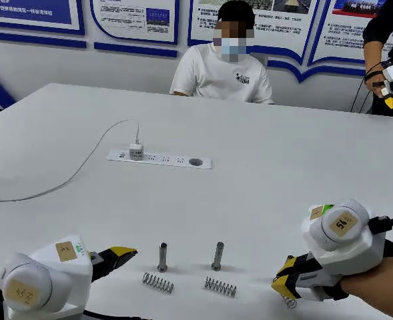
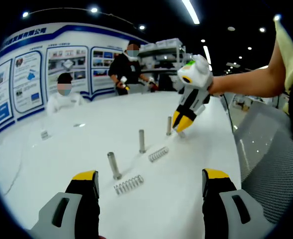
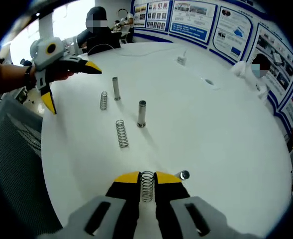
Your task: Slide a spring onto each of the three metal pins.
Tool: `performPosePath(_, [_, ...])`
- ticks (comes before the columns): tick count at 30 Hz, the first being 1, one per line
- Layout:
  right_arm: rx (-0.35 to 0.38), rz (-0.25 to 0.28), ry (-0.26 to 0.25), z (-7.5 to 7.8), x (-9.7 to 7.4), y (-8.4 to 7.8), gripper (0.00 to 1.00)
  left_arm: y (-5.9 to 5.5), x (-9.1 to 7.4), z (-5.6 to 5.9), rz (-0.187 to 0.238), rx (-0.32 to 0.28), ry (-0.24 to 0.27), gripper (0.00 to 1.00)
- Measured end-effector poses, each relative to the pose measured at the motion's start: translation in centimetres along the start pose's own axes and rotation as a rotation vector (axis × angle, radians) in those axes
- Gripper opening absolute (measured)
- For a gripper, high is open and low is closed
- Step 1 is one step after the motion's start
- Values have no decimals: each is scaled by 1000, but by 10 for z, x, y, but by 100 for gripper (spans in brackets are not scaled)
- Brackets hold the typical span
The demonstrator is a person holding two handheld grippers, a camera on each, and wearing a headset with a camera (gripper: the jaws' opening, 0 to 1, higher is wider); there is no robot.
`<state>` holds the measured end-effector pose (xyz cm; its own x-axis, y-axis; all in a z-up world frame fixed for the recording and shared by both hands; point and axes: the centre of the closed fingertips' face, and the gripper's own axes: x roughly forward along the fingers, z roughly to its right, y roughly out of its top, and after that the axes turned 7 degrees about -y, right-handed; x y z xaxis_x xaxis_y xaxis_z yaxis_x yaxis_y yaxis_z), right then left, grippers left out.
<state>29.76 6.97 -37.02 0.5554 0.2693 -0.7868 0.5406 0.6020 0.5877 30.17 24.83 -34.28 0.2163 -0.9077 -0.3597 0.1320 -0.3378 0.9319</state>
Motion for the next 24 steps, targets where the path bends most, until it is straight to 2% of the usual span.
performPosePath(8, [56,41,-7,6,-6,1,12,3,0,2,-4,6,2,87])
performPosePath(19, [91,71,-12,7,-9,1,12,3,-1,4,-10,7,6,87])
performPosePath(24, [111,74,-12,5,-10,-4,12,2,-1,4,-11,6,8,87])
